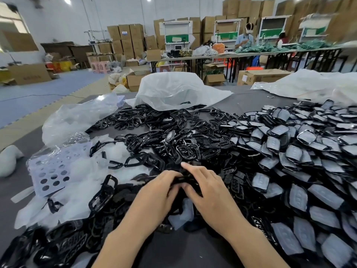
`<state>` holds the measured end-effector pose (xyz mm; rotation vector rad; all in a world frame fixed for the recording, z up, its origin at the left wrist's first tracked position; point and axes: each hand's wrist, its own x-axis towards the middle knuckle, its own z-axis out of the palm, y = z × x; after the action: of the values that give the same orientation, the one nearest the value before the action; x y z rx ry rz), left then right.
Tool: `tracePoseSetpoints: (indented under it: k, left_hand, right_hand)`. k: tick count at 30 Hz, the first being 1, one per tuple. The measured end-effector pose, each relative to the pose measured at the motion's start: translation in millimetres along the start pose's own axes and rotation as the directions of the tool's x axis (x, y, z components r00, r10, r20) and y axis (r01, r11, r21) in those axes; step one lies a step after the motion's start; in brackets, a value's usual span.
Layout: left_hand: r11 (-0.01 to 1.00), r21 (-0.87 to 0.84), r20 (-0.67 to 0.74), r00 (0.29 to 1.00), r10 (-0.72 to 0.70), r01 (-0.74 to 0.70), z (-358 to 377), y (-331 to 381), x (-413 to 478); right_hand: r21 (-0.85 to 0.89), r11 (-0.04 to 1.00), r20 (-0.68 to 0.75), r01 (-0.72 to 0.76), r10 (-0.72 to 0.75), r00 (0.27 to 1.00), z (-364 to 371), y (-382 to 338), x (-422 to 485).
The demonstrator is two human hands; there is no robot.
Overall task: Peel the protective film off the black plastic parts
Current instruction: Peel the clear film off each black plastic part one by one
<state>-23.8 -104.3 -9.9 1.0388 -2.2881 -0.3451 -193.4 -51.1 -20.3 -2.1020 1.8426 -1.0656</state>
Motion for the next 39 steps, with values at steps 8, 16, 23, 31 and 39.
tracePoseSetpoints:
  k: [8, 16, 23, 31, 39]
  left_hand:
    - [0.979, -0.164, -0.068, 0.989, -0.134, 0.121, 1, -1, 0]
    - [0.950, -0.226, -0.286, 0.917, -0.277, 0.216, -16, -14, 2]
    - [0.909, -0.170, -0.194, 0.892, -0.409, 0.380, -13, -15, -1]
    - [0.953, 0.301, -0.108, 0.994, 0.007, 0.026, 0, 7, 0]
    - [0.956, 0.295, 0.120, 0.992, -0.034, -0.003, 11, -5, 6]
  right_hand:
    - [0.179, 0.981, -0.146, -0.081, 0.108, 0.983, -2, 6, 1]
    - [0.524, 0.832, -0.184, -0.184, 0.322, 0.929, -14, 7, 1]
    - [0.694, 0.692, -0.191, -0.198, 0.443, 0.876, -19, 11, 6]
    - [0.796, 0.572, -0.154, -0.200, 0.510, 0.846, -20, 12, 10]
    - [0.999, -0.015, 0.033, -0.029, 0.530, 0.847, -35, 11, 14]
